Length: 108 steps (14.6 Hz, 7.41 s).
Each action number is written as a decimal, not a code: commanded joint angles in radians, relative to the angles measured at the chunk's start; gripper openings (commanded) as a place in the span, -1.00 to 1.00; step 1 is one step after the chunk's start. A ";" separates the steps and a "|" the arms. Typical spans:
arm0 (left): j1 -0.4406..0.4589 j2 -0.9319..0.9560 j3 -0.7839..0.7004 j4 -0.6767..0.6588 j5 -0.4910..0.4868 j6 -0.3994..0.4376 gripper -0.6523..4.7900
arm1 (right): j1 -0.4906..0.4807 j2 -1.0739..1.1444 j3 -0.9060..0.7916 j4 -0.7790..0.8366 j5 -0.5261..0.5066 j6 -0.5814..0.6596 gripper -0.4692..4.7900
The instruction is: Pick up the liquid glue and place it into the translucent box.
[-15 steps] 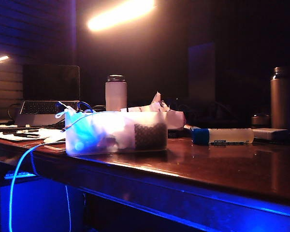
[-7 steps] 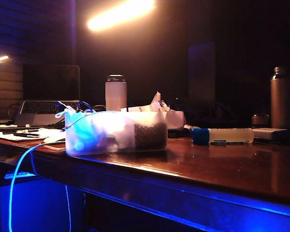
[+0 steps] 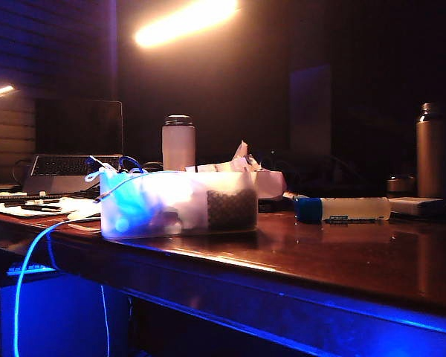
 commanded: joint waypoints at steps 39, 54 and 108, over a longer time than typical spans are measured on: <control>-0.006 0.787 0.940 -0.743 0.712 0.361 -0.78 | 0.039 1.818 1.085 -0.249 -0.364 -0.607 -0.82; -0.006 0.787 0.939 -0.698 0.720 0.386 -0.78 | 0.291 1.477 1.083 -1.007 -0.262 -0.980 0.99; -0.006 0.787 0.939 -0.745 0.720 0.386 -0.78 | 0.386 1.724 1.091 -0.750 -0.259 -0.948 -0.11</control>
